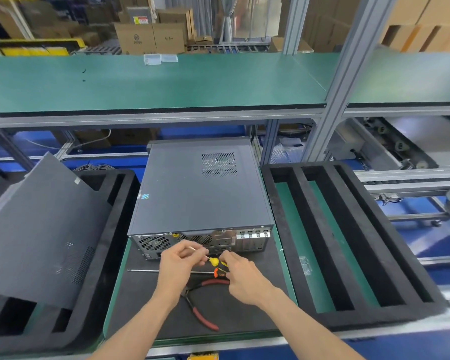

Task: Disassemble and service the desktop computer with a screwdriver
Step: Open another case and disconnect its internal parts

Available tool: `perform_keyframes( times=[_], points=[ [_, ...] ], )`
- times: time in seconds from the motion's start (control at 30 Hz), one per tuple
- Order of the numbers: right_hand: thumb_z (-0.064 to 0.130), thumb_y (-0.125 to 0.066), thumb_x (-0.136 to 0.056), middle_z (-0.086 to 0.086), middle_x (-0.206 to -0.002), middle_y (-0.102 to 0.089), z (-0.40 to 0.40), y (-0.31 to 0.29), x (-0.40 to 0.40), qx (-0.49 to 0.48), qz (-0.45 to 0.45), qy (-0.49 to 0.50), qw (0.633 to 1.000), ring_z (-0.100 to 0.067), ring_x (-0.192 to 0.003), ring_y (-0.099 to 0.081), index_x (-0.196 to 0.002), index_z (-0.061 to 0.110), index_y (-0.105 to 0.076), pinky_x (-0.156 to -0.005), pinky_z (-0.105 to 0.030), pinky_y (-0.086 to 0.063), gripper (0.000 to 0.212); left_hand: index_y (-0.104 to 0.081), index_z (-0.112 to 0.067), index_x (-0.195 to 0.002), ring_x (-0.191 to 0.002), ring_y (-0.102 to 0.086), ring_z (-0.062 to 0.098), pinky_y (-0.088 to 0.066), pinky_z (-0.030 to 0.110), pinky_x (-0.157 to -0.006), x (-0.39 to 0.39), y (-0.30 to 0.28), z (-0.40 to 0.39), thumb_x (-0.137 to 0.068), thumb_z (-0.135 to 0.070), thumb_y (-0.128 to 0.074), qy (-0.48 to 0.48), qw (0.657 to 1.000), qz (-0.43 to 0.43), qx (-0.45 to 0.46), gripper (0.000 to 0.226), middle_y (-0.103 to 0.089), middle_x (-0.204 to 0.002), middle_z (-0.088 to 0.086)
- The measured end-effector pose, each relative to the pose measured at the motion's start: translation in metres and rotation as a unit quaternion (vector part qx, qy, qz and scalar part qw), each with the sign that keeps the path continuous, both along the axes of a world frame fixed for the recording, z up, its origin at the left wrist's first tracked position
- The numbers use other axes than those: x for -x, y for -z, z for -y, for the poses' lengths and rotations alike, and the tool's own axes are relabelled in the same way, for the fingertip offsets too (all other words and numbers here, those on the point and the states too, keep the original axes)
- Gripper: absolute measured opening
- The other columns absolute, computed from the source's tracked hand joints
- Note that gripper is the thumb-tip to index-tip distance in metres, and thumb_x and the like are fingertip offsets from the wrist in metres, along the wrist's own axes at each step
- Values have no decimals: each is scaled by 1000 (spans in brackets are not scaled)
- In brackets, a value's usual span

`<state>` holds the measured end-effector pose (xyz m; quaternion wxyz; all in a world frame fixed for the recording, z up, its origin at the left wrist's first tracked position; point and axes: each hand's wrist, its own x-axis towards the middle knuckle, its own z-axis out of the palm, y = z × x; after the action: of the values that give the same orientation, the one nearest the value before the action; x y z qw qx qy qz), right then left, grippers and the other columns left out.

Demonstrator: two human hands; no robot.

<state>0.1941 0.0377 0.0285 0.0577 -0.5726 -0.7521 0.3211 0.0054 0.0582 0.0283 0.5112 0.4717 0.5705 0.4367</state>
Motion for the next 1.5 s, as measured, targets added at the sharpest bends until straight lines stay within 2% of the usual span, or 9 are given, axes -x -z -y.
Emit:
perform_keyframes(
  times=[0.1, 0.2, 0.27, 0.43, 0.57, 0.9, 1.03, 1.17, 1.5],
  points=[
    [9, -49, -87, -10, -108, -57, 6, -7, -1, 3, 6, -11, 1000, -36, -89, -49, -111, 25, -33, -71, -40, -36, 33, -74, -9, -93, -75, -70, 19, -57, 25, -69, -25, -8, 1, -94, -3, -65, 0, 999, 47, -8, 11, -77, -85, 10],
    [29, -46, -94, -8, -95, -55, 13, -13, -3, -6, 7, 21, 1000, -32, -84, -50, -128, 23, -34, -68, -40, -39, 37, -75, -16, -98, -75, -69, 10, -52, 18, -68, -51, -16, 1, -99, -6, -59, 25, 999, 33, -7, 19, -77, -83, 5],
    [38, -41, -99, -9, -93, -59, 17, -19, -6, -8, -18, 61, 998, -32, -82, -54, -120, 22, -42, -69, -42, -44, 26, -76, -19, -99, -79, -70, 8, -51, 15, -65, -64, -21, 0, -100, -10, -58, 31, 999, 39, 12, 20, -77, -83, 3],
    [38, -42, -101, -11, -99, -64, 28, -34, -27, -9, -25, 109, 994, -33, -88, -60, -118, 21, -50, -76, -42, -51, 26, -73, -22, -107, -83, -73, 15, -59, 31, -77, -91, -29, 2, -100, -10, -59, 45, 993, 87, 69, 19, -78, -91, 3],
    [35, -44, -101, -12, -100, -64, 41, -40, -42, -6, -34, 153, 988, -31, -92, -58, -108, 18, -54, -77, -45, -52, 21, -71, -20, -110, -75, -72, 11, -58, 23, -67, -112, -35, 6, -99, -7, -59, 46, 987, 118, 95, 21, -78, -94, 2],
    [38, -45, -103, -9, -93, -59, 50, -48, -54, 7, -95, 247, 964, -33, -86, -61, -90, 19, -44, -72, -55, -57, 22, -71, -1, -101, -72, -70, 14, -54, 26, -64, -146, -50, 2, -96, 5, -58, -8, 959, 219, 182, 16, -77, -92, 13],
    [39, -41, -104, -11, -95, -60, 45, -49, -54, -12, -80, 250, 965, -35, -83, -59, -91, 22, -41, -71, -49, -56, 21, -72, 2, -96, -70, -69, 15, -54, 26, -61, -152, -55, -4, -95, 5, -60, -30, 956, 218, 194, 13, -77, -85, 11],
    [36, -37, -106, -7, -97, -60, 40, -45, -55, -38, -37, 248, 967, -28, -85, -49, -95, 22, -41, -69, -41, -41, 19, -74, 0, -88, -58, -69, 10, -56, 24, -57, -153, -57, -6, -95, 0, -63, -50, 958, 199, 201, 12, -77, -76, 8],
    [27, -36, -106, -2, -82, -50, 40, -45, -38, 32, -243, 364, 899, -17, -65, -43, -78, 24, -42, -57, -28, -34, 29, -76, -4, -76, -62, -64, 18, -51, 32, -68, -151, -55, -10, -92, 0, -67, -45, 960, 190, 198, 19, -75, -74, 11]
  ],
)
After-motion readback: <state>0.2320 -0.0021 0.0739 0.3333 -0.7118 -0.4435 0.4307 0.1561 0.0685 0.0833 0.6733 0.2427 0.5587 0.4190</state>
